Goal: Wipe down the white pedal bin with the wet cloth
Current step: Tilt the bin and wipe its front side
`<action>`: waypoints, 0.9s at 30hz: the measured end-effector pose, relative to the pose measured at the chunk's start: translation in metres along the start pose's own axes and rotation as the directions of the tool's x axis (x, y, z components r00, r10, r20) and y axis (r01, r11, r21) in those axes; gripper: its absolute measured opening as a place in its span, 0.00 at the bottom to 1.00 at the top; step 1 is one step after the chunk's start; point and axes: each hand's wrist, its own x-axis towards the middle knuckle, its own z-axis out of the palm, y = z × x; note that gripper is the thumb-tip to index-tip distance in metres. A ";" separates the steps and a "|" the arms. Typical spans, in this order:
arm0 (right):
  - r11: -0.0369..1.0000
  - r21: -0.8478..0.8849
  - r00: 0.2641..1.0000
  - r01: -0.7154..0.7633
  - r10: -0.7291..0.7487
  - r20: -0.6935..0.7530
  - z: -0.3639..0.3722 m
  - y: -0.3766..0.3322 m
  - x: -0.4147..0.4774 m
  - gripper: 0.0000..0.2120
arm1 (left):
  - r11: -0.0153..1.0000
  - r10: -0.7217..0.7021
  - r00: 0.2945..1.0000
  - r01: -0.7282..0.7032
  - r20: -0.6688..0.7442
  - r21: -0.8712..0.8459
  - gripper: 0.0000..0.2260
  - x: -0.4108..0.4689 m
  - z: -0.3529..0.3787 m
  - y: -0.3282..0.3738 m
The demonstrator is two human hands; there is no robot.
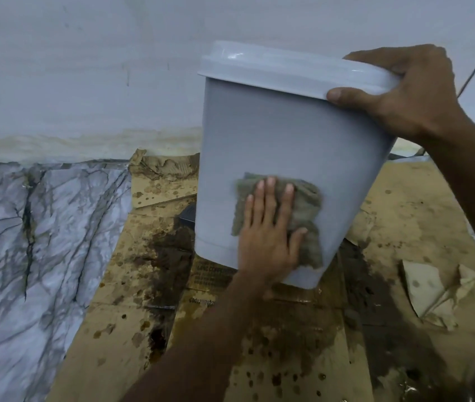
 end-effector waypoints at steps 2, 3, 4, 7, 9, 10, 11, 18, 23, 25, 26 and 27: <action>1.000 -0.010 1.000 0.004 -0.004 0.004 0.000 0.001 0.001 0.35 | 0.997 -0.082 0.986 0.081 -0.142 -0.017 0.34 0.034 -0.017 -0.032; 1.000 -0.019 1.000 0.000 0.000 0.008 0.001 0.000 0.002 0.35 | 0.989 -0.147 0.970 0.145 -0.196 -0.022 0.33 0.044 -0.022 -0.042; 1.000 -0.027 1.000 -0.007 0.007 0.012 0.002 -0.001 0.003 0.35 | 0.980 -0.197 0.953 0.200 -0.228 -0.012 0.33 0.050 -0.025 -0.046; 0.999 -0.021 0.999 -0.036 0.036 0.006 0.005 -0.003 0.004 0.36 | 0.977 -0.195 0.956 0.209 -0.218 0.044 0.32 0.051 -0.021 -0.024; 0.999 -0.013 0.999 -0.039 0.039 -0.002 0.006 -0.003 0.003 0.36 | 0.995 -0.056 0.988 0.067 -0.143 0.071 0.31 0.049 -0.013 -0.002; 0.999 -0.005 0.999 -0.035 0.035 -0.006 0.006 -0.002 0.003 0.36 | 0.996 0.026 0.995 -0.017 -0.098 0.092 0.30 0.045 -0.007 0.007; 0.999 0.002 0.999 -0.033 0.033 -0.012 0.006 -0.001 0.003 0.36 | 0.989 0.104 0.993 -0.097 -0.061 0.110 0.30 0.040 -0.002 0.013; 0.999 0.009 0.999 -0.034 0.034 -0.008 0.002 -0.003 0.004 0.32 | 0.849 0.465 0.866 -0.495 0.184 0.184 0.30 -0.048 0.022 -0.022; 0.999 -0.015 0.999 -0.048 0.048 -0.006 0.002 -0.004 0.003 0.30 | 0.995 -0.069 0.993 0.075 -0.092 0.066 0.32 -0.007 -0.002 -0.033; 0.998 -0.027 0.999 -0.052 0.052 -0.005 0.002 -0.006 0.003 0.30 | 0.960 -0.277 0.937 0.279 -0.211 -0.025 0.32 0.034 -0.016 -0.020; 0.998 -0.026 0.998 -0.059 0.059 -0.003 0.002 -0.006 0.003 0.30 | 0.943 -0.332 0.909 0.330 -0.250 -0.052 0.32 0.054 -0.022 -0.011; 0.997 -0.025 0.997 -0.071 0.071 -0.001 0.002 -0.007 0.004 0.31 | 0.935 -0.354 0.894 0.350 -0.274 -0.065 0.32 0.072 -0.026 -0.001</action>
